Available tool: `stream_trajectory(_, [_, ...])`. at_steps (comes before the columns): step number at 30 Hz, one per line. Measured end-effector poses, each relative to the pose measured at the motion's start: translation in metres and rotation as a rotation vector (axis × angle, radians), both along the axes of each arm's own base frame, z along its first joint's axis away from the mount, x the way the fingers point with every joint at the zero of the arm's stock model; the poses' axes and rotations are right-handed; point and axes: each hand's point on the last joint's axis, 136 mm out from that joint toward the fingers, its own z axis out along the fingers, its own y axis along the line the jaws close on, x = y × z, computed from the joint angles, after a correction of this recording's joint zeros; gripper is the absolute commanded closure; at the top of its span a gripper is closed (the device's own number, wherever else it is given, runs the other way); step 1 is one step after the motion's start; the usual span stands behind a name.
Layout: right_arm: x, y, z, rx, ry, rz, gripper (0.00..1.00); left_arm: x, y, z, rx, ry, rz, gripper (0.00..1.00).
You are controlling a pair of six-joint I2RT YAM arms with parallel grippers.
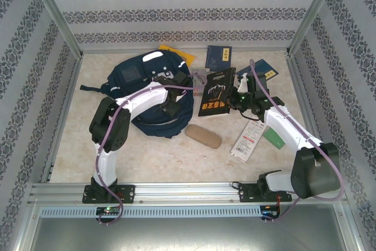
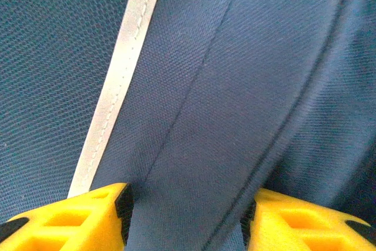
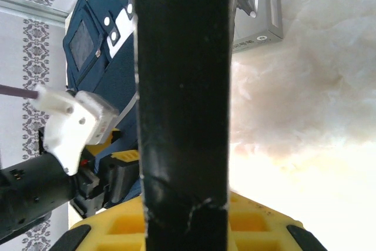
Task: Pack books, pencil case, and school supplies into a backpack
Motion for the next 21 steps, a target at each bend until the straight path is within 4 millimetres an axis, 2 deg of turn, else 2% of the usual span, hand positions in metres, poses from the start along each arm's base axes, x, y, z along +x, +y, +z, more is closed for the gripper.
stream_trajectory(3, [-0.001, 0.002, 0.0, 0.001, 0.0, 0.006, 1.0, 0.001, 0.001, -0.008, 0.015, 0.006, -0.01, 0.64])
stream_trajectory(5, [-0.001, 0.002, 0.0, 0.002, 0.001, 0.005, 1.0, 0.002, 0.001, -0.01, 0.024, 0.0, -0.017, 0.91])
stream_trajectory(6, [-0.001, 0.002, 0.0, 0.003, 0.001, 0.005, 1.0, 0.004, 0.002, -0.011, 0.031, -0.007, -0.017, 1.0])
stream_trajectory(11, [0.0, 0.002, 0.002, 0.006, -0.005, 0.002, 1.0, 0.008, 0.004, -0.008, 0.042, -0.033, -0.014, 1.0])
stream_trajectory(14, [0.001, 0.003, 0.004, 0.014, -0.008, -0.002, 1.0, 0.01, 0.003, 0.002, 0.027, -0.051, -0.003, 1.0])
stream_trajectory(17, [0.002, 0.004, 0.006, 0.028, -0.009, -0.004, 1.0, 0.017, 0.0, 0.025, -0.016, -0.086, 0.028, 1.0])
stream_trajectory(21, [0.004, 0.006, 0.01, 0.045, -0.024, 0.001, 1.0, 0.035, -0.004, 0.074, -0.137, -0.163, 0.102, 1.0])
